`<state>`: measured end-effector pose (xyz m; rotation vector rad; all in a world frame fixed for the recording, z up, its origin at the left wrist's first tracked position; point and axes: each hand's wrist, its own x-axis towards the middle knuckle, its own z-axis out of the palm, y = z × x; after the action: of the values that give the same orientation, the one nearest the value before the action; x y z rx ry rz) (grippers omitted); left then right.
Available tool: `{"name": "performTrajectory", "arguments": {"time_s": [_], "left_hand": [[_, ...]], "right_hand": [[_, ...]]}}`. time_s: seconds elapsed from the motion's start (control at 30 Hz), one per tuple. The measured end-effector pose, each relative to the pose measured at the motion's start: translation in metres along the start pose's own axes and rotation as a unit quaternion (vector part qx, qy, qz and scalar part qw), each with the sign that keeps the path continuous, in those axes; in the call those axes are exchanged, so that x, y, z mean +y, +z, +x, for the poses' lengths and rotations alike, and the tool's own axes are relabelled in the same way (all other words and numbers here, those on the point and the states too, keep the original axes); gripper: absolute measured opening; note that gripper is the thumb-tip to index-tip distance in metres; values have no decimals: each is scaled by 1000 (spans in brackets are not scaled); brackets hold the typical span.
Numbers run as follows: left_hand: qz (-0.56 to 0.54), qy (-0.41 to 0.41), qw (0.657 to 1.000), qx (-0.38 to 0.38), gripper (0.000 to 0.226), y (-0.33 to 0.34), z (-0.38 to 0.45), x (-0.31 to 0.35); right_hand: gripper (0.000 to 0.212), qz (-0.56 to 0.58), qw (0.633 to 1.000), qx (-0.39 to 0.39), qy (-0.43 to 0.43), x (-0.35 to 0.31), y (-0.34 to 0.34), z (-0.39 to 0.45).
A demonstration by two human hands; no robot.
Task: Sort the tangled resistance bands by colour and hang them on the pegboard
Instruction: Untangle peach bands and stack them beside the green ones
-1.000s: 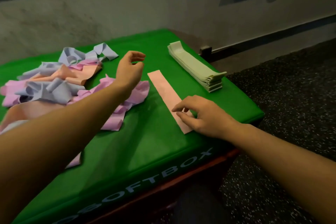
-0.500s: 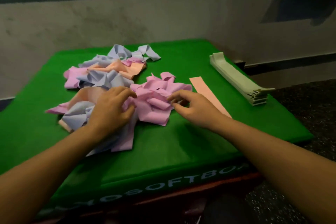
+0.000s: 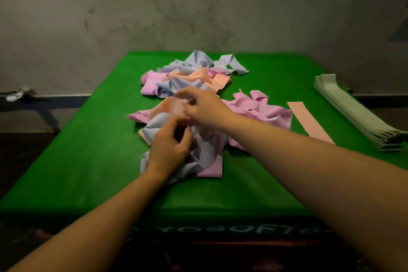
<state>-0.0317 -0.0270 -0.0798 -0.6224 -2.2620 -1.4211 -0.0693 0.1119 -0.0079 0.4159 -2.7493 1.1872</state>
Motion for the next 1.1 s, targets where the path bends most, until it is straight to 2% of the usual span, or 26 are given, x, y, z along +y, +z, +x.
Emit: {"name": "performTrajectory", "arguments": {"time_s": [0.13, 0.23, 0.37, 0.5, 0.57, 0.67, 0.8, 0.87, 1.0, 1.1], "left_hand": [[-31, -42, 997, 49, 20, 1, 2, -5], [-39, -68, 994, 71, 22, 2, 3, -8], [-32, -37, 997, 58, 39, 2, 2, -8], [2, -30, 999, 17, 55, 2, 0, -4], [44, -36, 998, -2, 68, 1, -2, -1], [98, -10, 995, -13, 85, 1, -5, 2], [147, 7, 989, -28, 87, 2, -5, 3], [156, 48, 986, -19, 73, 2, -4, 1], [165, 144, 976, -3, 36, 6, -3, -5], [188, 187, 964, 12, 41, 9, -1, -11]], "right_hand": [[52, -66, 996, -19, 49, 2, 14, 12], [30, -118, 991, -12, 62, 14, 16, 8], [27, -144, 989, 21, -4, 22, 3, -11], [25, -126, 986, 99, -49, 14, -23, -37], [20, -68, 990, 121, -33, 2, -33, -51], [22, 147, 980, 117, 56, -14, -40, -72], [24, 410, 885, 167, 142, -18, -45, -84], [21, 448, 855, 182, 186, -15, -49, -88], [17, 444, 826, 236, 255, -7, -61, -102], [23, 435, 829, 216, 277, -3, -71, -115]]}}
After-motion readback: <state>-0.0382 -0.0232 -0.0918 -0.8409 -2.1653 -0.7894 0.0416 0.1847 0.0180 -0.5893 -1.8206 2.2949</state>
